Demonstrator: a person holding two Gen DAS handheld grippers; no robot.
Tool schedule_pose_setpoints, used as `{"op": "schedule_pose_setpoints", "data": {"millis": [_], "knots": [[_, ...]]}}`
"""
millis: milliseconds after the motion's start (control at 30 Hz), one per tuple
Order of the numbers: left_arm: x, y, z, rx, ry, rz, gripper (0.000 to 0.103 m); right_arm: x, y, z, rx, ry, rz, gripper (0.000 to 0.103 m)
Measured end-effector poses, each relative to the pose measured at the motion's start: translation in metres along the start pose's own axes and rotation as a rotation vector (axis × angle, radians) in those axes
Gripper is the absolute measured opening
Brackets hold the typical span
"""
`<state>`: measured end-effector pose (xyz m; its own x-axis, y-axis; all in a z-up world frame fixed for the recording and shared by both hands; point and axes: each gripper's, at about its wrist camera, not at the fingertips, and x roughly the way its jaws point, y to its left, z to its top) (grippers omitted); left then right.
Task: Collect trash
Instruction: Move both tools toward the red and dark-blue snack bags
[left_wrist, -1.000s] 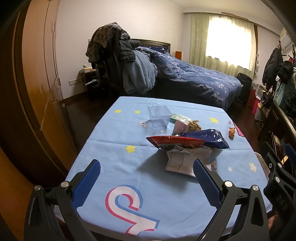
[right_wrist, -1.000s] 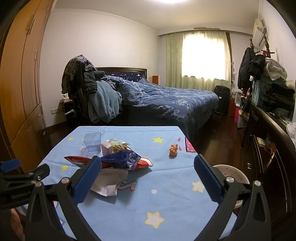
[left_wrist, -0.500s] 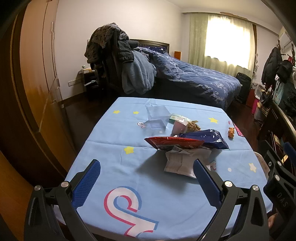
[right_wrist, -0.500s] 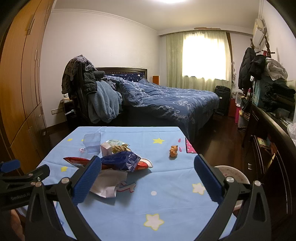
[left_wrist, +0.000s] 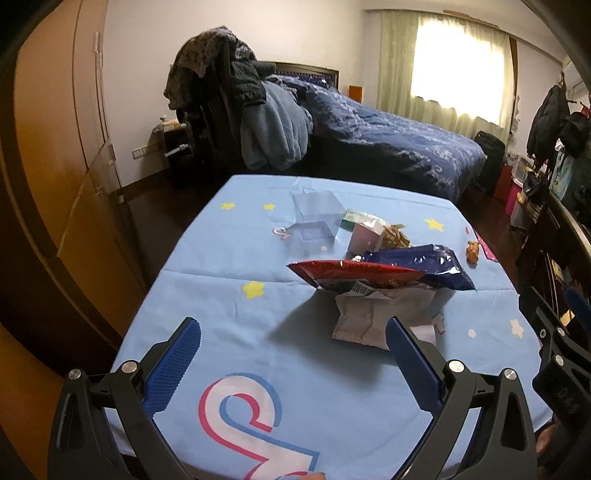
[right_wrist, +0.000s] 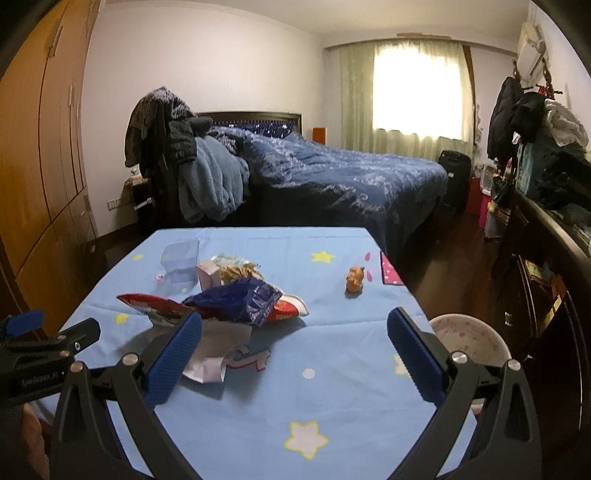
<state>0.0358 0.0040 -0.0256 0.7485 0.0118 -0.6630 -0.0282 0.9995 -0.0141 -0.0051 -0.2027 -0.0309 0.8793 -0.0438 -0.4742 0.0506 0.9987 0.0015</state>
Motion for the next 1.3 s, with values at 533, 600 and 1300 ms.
{"op": "schedule_pose_setpoints", "data": {"millis": [533,600,1300], "knots": [[0.017,0.000,0.009,0.024,0.026,0.032,0.100,0.029,-0.005,0.000,0.002,0.036,0.017,0.100],[0.018,0.001,0.009,0.026,0.022,0.034,0.100,0.029,-0.005,0.000,0.002,0.037,0.019,0.100],[0.030,0.000,0.024,0.019,0.021,-0.106,0.100,0.065,-0.002,-0.001,-0.040,0.114,0.195,0.100]]}}
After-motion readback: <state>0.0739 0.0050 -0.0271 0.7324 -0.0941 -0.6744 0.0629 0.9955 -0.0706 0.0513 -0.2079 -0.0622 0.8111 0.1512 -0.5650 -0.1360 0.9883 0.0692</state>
